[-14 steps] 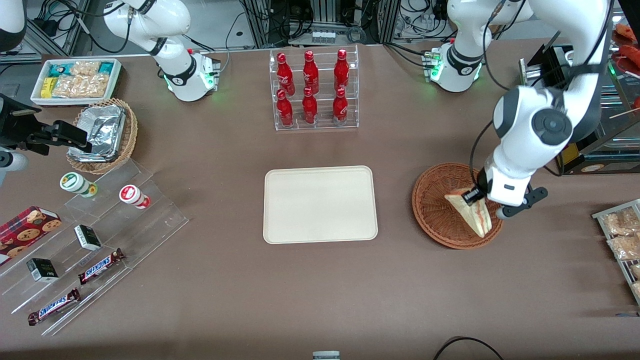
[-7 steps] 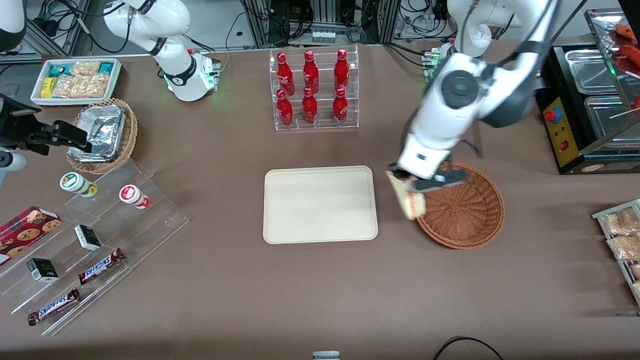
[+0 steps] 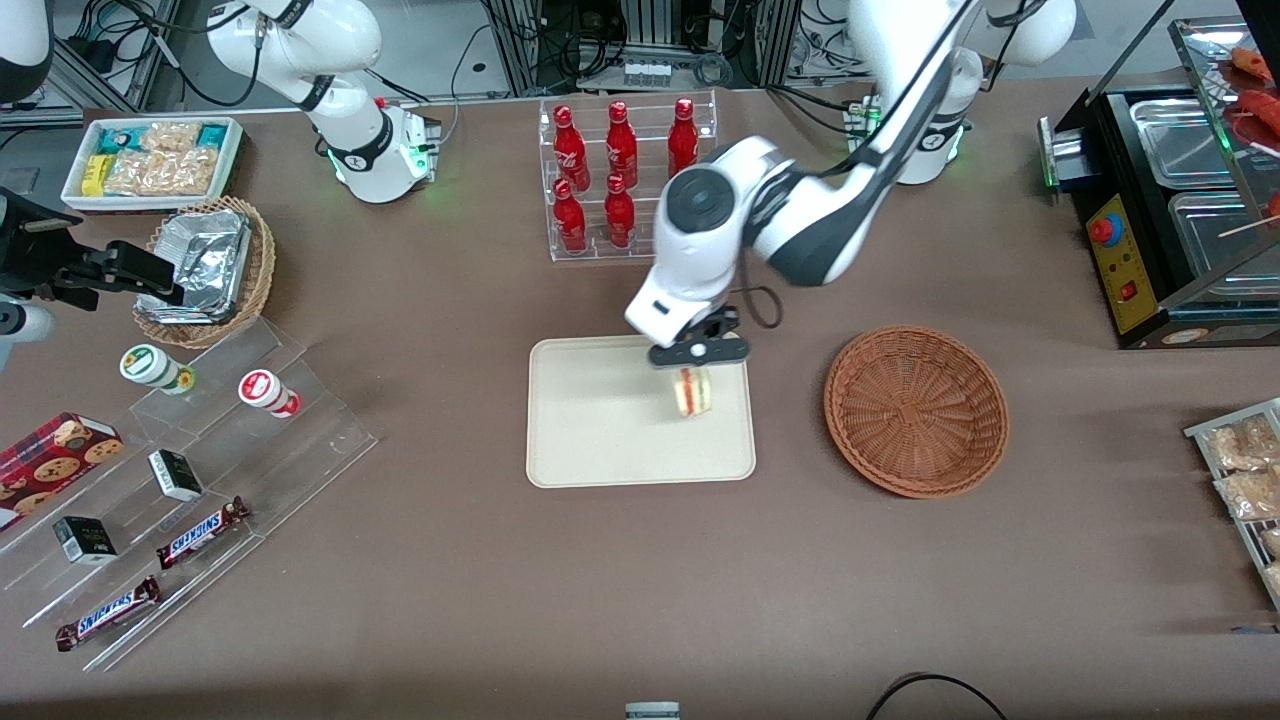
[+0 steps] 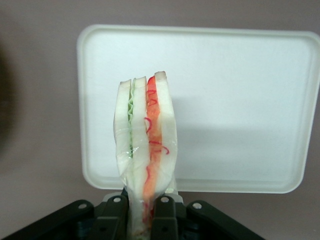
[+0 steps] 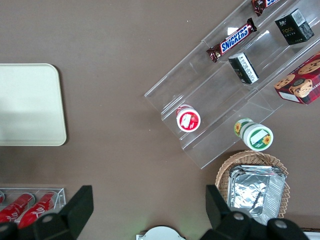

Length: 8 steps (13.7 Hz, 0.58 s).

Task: Place sandwich from basket to tray
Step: 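Carry the sandwich with the left gripper over the cream tray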

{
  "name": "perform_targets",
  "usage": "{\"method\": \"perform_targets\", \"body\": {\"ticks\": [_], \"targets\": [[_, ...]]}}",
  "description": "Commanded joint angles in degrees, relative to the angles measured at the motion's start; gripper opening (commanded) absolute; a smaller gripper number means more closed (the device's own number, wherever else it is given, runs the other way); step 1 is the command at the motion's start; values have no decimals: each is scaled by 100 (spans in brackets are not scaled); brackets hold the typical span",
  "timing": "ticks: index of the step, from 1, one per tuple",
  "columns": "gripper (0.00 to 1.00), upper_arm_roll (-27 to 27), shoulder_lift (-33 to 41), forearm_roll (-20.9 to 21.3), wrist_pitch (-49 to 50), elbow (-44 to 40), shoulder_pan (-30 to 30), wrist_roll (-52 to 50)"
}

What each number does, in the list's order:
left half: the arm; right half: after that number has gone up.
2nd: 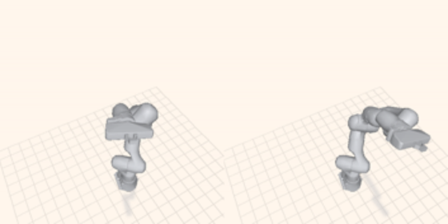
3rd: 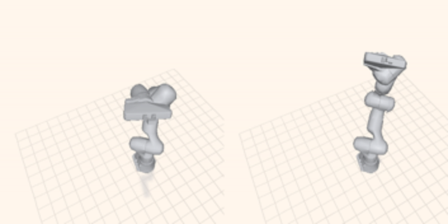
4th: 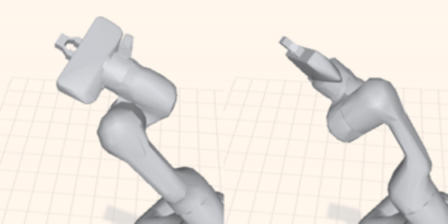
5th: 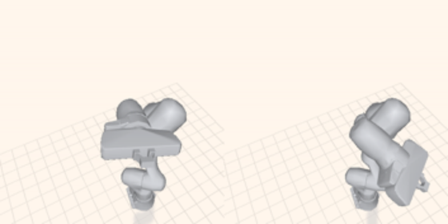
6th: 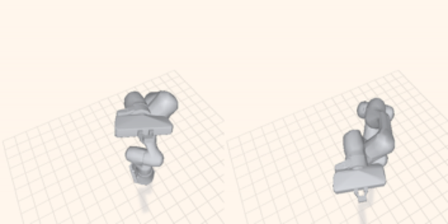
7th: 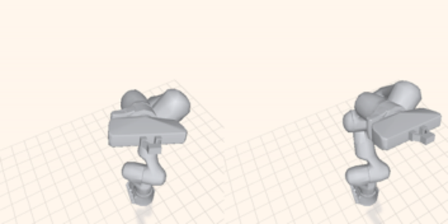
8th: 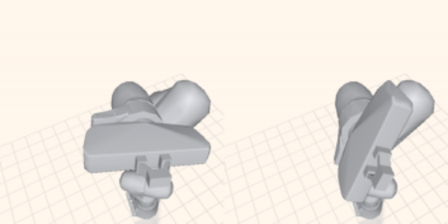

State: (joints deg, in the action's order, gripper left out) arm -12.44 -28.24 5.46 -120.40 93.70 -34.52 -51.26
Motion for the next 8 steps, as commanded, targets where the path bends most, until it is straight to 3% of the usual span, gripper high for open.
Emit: {"method": "perform_targets", "body": {"ticks": [1,8], "targets": [[0,84,-830,288,17,-948,-388,-147],[0,84,-1438,745,-711,-1055,-494,-270]]}}
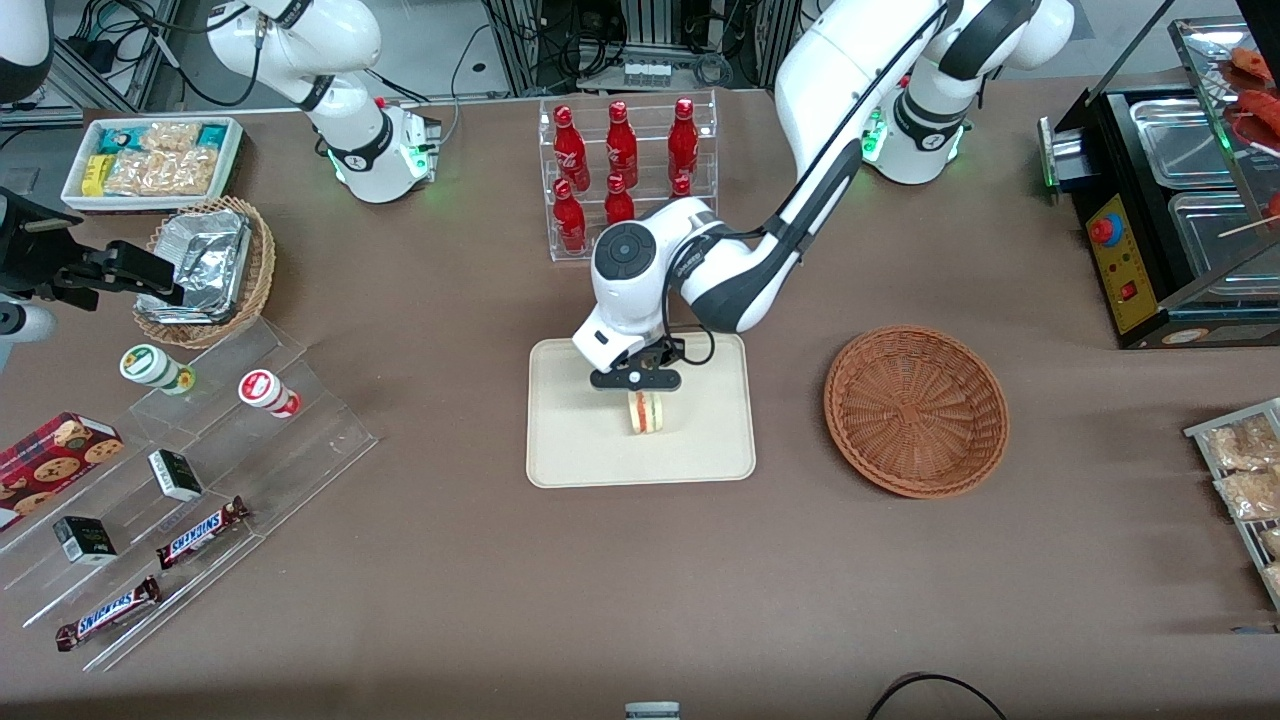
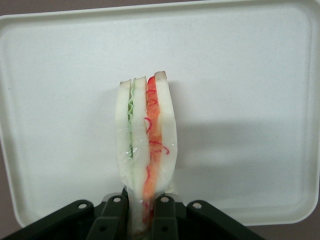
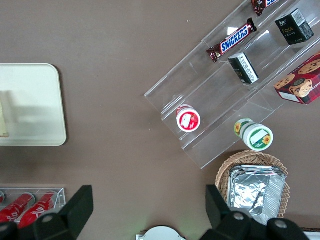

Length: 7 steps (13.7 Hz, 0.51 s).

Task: Place sandwich from basket to tray
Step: 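Lower the sandwich onto the tray and open the left gripper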

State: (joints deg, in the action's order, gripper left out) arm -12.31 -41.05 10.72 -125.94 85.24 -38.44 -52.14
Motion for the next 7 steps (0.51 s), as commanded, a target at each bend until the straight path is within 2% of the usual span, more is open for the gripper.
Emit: {"method": "perform_targets", "body": {"ticks": [1,4,5,6,7], "targets": [[0,63,-183,316,-177,-210,-102,-191],[0,63,-333,361,-290,-253,-102,-183],[27,63,-350,361,-317,-253,-102,-183],[83,63,-351,361,-318,-245,-93,-191],[100,63,-316,352,-318,-245,-93,-192]]}}
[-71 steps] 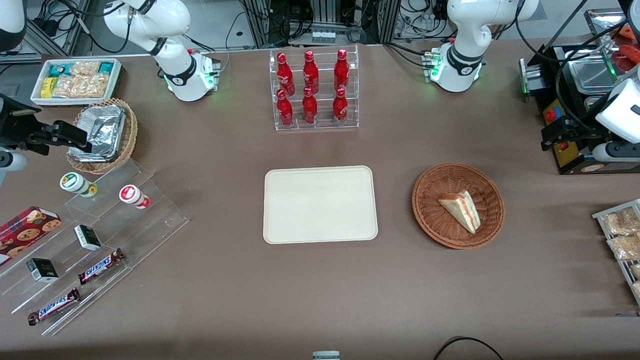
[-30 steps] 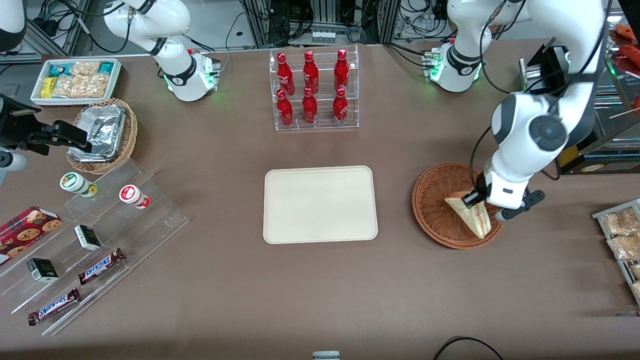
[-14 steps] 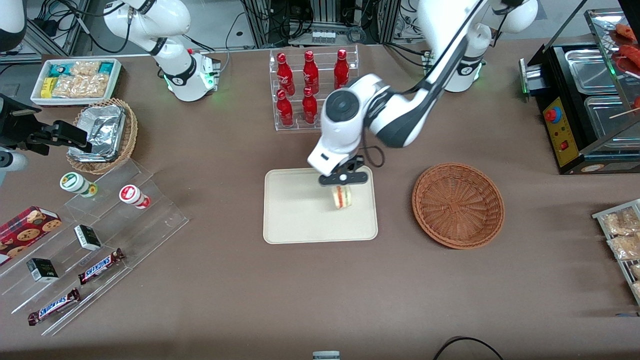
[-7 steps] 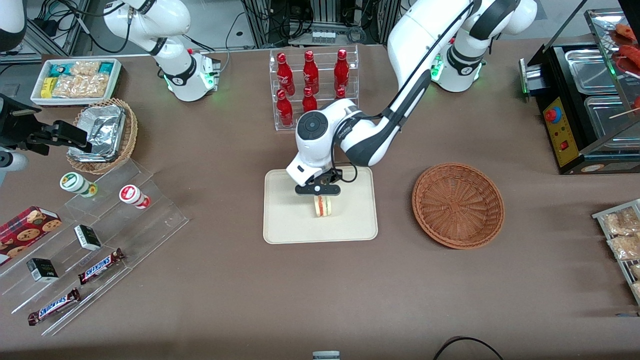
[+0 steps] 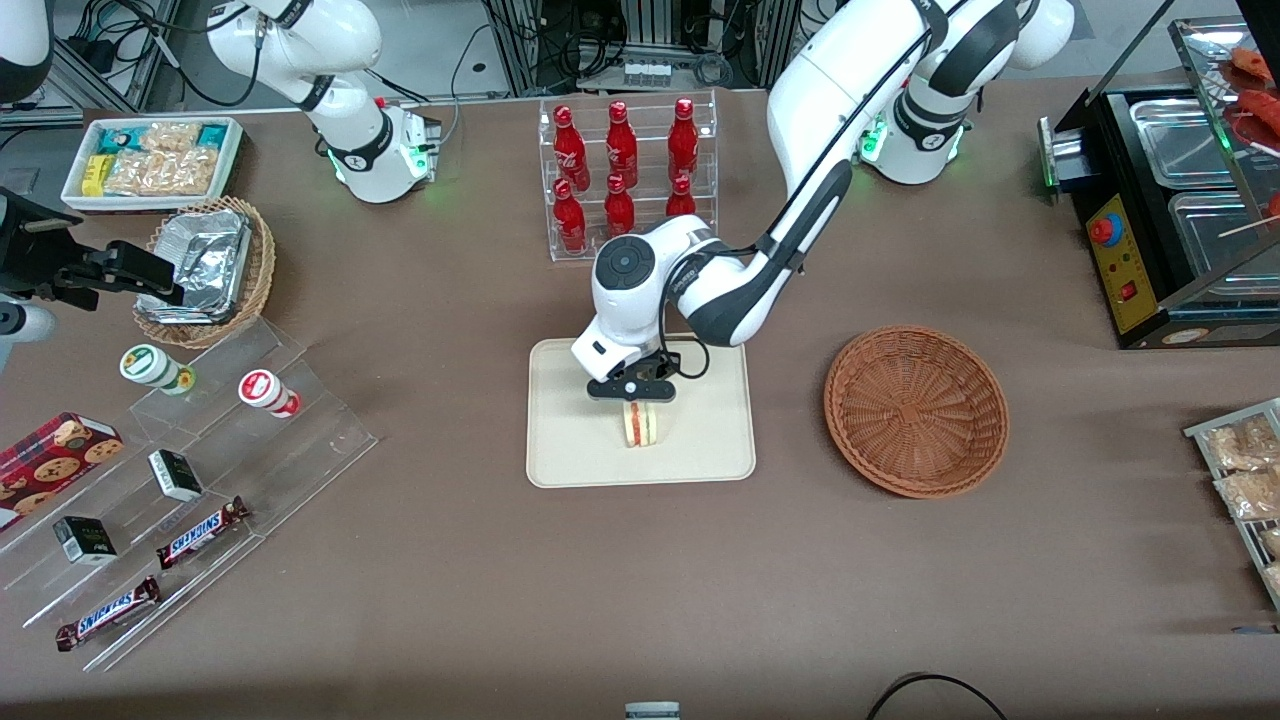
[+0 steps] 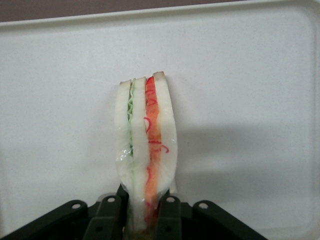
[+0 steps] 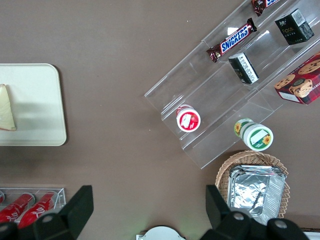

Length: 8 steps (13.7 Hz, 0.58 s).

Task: Place sandwich from basket to tray
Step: 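Lower the sandwich onto the tray and open the left gripper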

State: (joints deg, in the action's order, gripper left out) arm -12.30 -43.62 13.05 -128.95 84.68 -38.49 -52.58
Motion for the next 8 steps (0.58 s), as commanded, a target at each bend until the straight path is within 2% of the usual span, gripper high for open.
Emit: {"method": "perform_targets", "body": {"ticks": [1,4,8], "targets": [[100,61,2,84,-8,-189,-89,-148],[100,61,370,66,132,-136,-71,-533],[99,87,1178,40,921,-136,191,-719]]}}
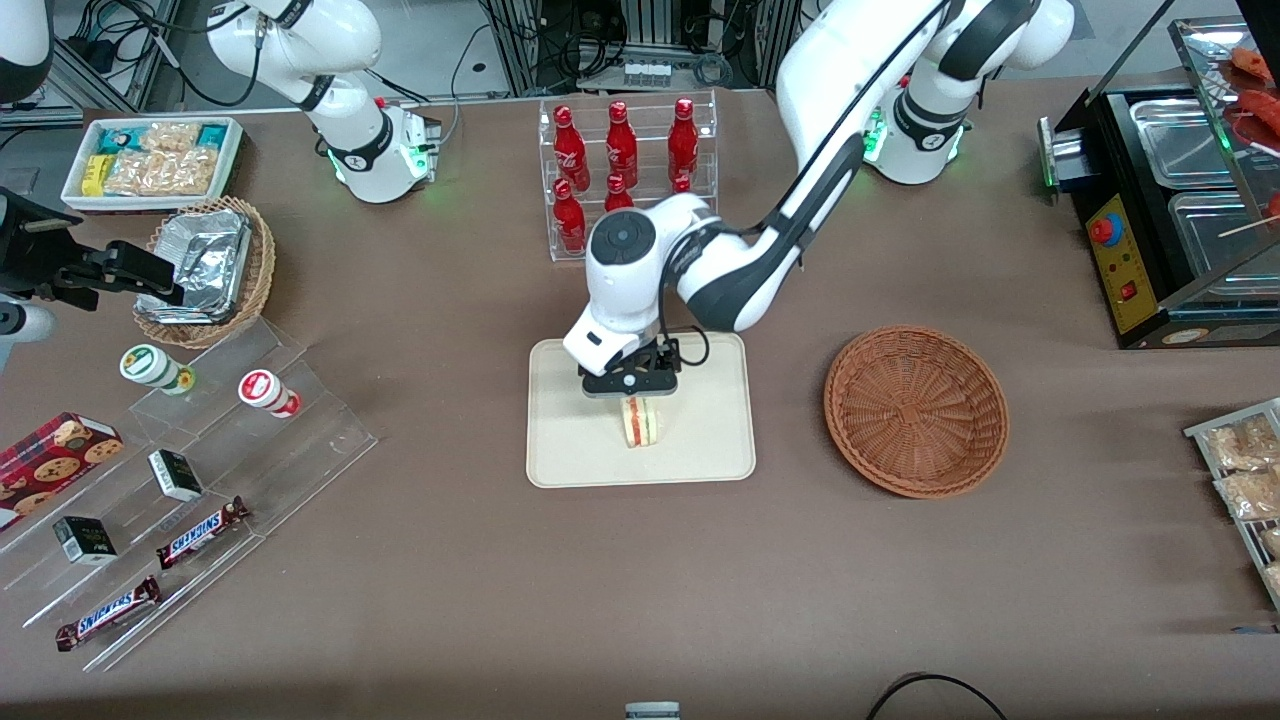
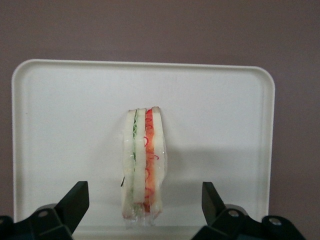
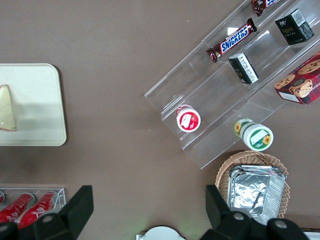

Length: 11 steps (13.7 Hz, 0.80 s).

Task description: Place sandwich from basket to tray

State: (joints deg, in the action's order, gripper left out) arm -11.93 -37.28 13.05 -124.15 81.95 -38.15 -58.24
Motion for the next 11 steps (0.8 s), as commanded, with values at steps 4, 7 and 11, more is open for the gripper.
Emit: {"method": "perform_targets", "body": {"ticks": [4,7,11], "targets": [[99,41,1344,-224,1234,285,939,-64],[99,24,2082,-390,1322,654,1616,197],[99,41,2654,-734,2253,725,2390,1498]]}}
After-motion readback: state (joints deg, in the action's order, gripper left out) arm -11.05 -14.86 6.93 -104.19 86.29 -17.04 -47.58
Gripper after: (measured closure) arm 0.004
